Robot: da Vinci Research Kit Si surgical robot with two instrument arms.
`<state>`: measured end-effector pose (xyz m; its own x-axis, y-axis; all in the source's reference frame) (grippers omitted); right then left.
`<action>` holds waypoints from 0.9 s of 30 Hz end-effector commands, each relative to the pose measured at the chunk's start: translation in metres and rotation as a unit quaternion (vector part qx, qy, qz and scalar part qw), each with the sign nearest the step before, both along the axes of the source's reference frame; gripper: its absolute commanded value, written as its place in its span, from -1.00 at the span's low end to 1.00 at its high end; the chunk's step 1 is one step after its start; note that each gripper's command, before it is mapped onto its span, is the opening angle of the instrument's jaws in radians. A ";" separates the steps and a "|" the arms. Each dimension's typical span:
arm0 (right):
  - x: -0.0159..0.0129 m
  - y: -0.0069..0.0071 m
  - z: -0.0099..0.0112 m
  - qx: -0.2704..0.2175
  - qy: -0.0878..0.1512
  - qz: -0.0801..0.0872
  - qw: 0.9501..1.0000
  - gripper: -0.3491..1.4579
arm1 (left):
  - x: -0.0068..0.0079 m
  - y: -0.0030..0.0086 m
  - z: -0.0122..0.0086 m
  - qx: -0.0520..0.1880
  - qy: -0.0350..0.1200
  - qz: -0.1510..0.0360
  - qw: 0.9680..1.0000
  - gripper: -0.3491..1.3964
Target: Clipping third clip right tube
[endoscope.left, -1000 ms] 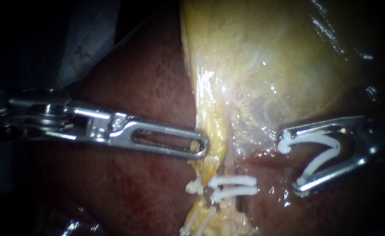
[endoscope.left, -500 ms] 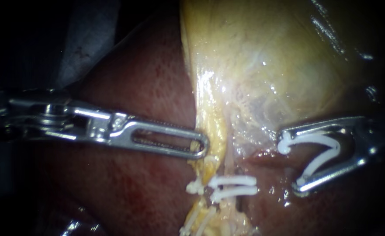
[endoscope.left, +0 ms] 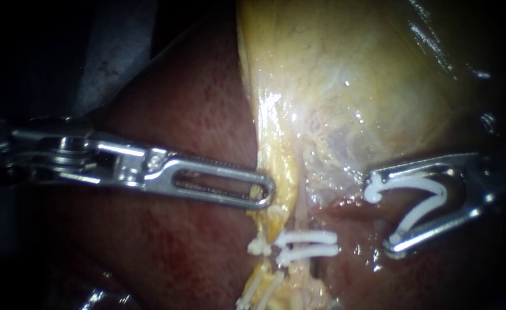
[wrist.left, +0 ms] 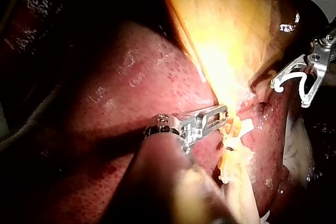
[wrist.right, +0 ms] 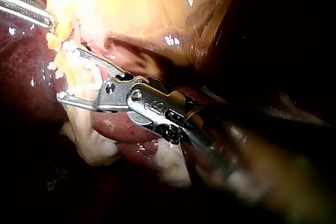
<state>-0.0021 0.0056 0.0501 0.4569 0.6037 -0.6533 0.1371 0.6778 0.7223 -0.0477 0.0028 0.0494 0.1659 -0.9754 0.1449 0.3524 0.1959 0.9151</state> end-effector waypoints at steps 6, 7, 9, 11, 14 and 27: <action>0.0006 -0.0004 0.0004 -0.001 -0.001 0.002 1.000 -0.02 | 0.0012 0.0000 -0.0004 0.001 -0.007 0.001 1.000 -1.00; 0.0007 -0.0005 0.0004 -0.002 -0.002 0.002 1.000 -0.02 | 0.0014 0.0001 -0.0006 0.001 -0.007 0.002 1.000 -1.00; 0.0011 -0.0007 0.0007 -0.003 -0.002 0.002 1.000 -0.02 | 0.0020 0.0002 -0.0010 0.002 -0.011 0.001 1.000 -1.00; 0.0014 -0.0010 0.0010 -0.004 -0.002 0.003 1.000 -0.02 | 0.0024 0.0003 -0.0015 0.004 -0.015 0.003 1.000 -1.00; 0.0019 -0.0015 0.0015 -0.002 -0.006 0.007 1.000 -0.02 | 0.0032 0.0006 -0.0024 0.005 -0.017 -0.001 1.000 -1.00; 0.0044 -0.0025 0.0031 0.008 -0.012 0.009 1.000 -0.02 | 0.0056 0.0015 -0.0081 0.012 -0.034 -0.023 0.999 -1.00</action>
